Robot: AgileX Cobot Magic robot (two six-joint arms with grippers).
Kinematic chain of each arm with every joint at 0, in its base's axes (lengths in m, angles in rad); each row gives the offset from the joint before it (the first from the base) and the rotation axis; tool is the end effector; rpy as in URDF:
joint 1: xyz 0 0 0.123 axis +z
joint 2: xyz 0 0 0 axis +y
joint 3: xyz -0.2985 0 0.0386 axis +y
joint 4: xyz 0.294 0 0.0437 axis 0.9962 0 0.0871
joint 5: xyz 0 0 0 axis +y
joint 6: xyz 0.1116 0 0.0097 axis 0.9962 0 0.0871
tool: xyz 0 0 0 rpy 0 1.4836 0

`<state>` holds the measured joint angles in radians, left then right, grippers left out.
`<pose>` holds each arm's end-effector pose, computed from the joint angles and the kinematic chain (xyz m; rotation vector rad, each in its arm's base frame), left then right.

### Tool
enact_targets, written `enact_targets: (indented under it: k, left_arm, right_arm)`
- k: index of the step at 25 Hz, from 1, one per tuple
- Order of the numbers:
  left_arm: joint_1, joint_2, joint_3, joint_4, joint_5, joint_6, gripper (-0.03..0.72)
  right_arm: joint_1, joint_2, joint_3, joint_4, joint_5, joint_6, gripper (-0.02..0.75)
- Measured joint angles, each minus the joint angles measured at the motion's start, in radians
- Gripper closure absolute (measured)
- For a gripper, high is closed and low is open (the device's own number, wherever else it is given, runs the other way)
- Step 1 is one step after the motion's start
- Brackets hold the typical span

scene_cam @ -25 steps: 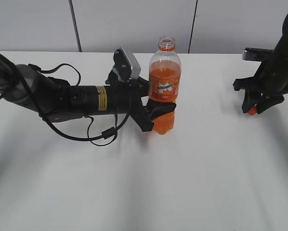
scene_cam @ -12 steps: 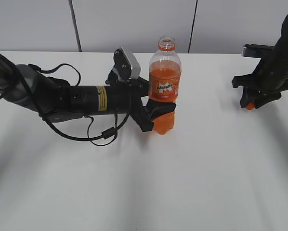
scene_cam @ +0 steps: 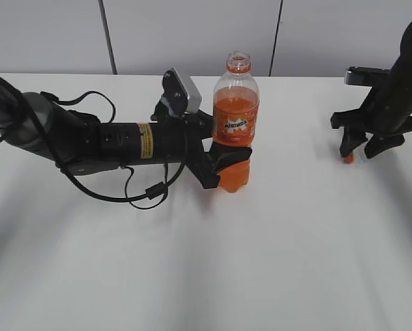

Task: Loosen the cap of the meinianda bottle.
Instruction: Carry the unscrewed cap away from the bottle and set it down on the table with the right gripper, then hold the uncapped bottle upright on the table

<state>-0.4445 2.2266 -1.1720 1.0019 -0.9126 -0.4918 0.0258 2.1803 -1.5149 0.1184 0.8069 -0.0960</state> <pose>0.3958 -0.2712 0.0725 1.1086 1.5639 -0.8159 0.4813 0.0220 0.0889 -0.0705 2.9495 0.1277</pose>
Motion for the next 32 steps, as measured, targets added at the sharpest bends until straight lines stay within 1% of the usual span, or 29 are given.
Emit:
enact_targets:
  k: [1, 4, 6, 7, 10, 15, 24, 32]
  left_arm:
    - [0.0, 0.0, 0.0, 0.0, 0.0, 0.0, 0.273]
    - [0.0, 0.0, 0.0, 0.001, 0.0, 0.0, 0.273]
    - [0.0, 0.0, 0.0, 0.001, 0.0, 0.0, 0.273]
    - [0.0, 0.0, 0.0, 0.001, 0.0, 0.0, 0.273]
    - [0.0, 0.0, 0.0, 0.001, 0.0, 0.0, 0.273]
    - [0.0, 0.0, 0.0, 0.001, 0.0, 0.0, 0.273]
    - [0.0, 0.0, 0.0, 0.001, 0.0, 0.0, 0.273]
    - [0.0, 0.0, 0.0, 0.001, 0.0, 0.0, 0.273]
  right_arm:
    - [0.0, 0.0, 0.0, 0.002, 0.0, 0.0, 0.374]
    - [0.0, 0.0, 0.0, 0.007, 0.0, 0.0, 0.198]
    - [0.0, 0.0, 0.0, 0.007, 0.0, 0.0, 0.124]
    - [0.0, 0.0, -0.001, 0.007, 0.002, 0.0, 0.11]
    - [0.0, -0.003, -0.015, 0.007, 0.011, 0.0, 0.113]
    - [0.0, -0.064, -0.018, 0.015, 0.026, 0.0, 0.143]
    - [0.0, -0.23, -0.023, 0.022, 0.203, -0.02, 0.15]
    - [0.0, -0.392, -0.023, 0.022, 0.255, -0.028, 0.15]
